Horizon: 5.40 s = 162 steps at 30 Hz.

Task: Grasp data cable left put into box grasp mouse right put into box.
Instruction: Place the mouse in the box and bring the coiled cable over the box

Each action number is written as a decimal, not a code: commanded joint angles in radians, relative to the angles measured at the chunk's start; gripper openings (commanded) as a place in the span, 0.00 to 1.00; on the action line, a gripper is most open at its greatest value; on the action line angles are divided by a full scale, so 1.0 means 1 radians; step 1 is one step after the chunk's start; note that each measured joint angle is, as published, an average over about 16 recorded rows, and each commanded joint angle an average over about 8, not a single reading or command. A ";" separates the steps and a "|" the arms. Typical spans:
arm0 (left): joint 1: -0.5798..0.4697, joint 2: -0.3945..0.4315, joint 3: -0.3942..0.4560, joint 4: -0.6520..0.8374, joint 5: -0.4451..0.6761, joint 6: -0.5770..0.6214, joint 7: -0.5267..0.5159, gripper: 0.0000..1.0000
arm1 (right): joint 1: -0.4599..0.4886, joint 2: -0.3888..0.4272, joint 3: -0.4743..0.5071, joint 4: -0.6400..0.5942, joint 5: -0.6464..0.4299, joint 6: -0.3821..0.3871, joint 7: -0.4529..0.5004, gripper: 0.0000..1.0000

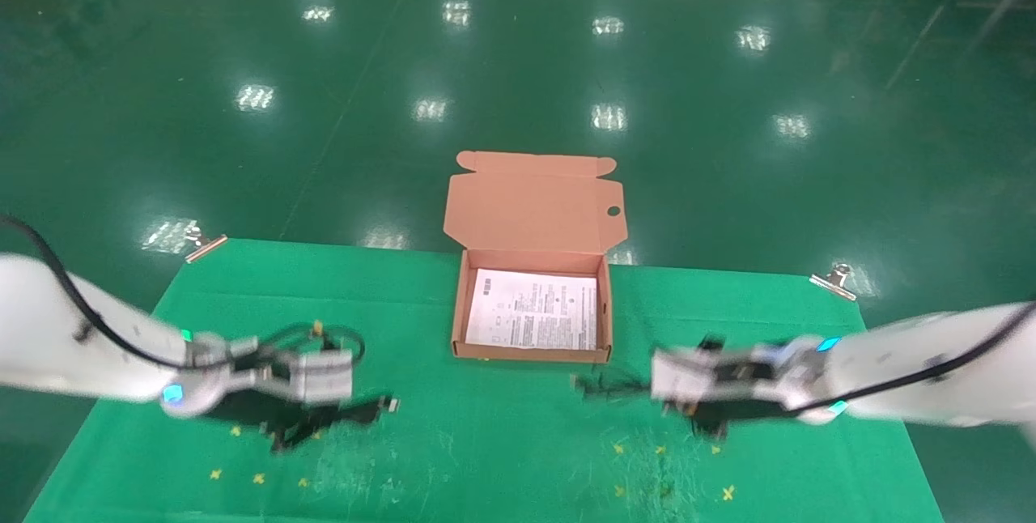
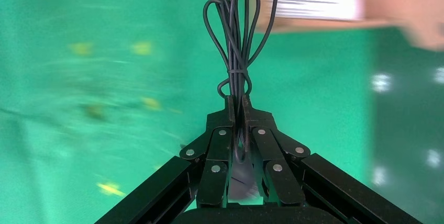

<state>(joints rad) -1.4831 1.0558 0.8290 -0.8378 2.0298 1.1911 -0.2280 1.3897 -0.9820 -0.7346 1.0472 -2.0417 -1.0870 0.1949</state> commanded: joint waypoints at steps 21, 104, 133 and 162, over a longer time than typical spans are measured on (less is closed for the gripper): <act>-0.212 0.115 -0.021 -0.217 0.266 -0.172 -0.177 0.00 | 0.313 -0.173 0.116 -0.078 0.047 0.231 -0.066 0.00; -0.069 0.200 0.083 -0.270 0.432 -0.181 -0.244 0.00 | 0.170 -0.211 -0.188 -0.390 0.380 0.471 -0.065 1.00; -0.099 0.324 0.488 -0.040 0.108 -0.610 -0.301 0.99 | 0.165 0.174 -0.196 0.124 0.133 0.403 0.353 1.00; -0.199 0.167 0.397 -0.200 0.101 -0.640 -0.354 1.00 | 0.328 0.179 -0.170 0.123 0.055 0.350 0.328 1.00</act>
<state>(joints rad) -1.6709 1.2177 1.2130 -1.0365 2.1081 0.5696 -0.5749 1.6989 -0.8008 -0.8972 1.1729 -1.9629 -0.7454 0.5168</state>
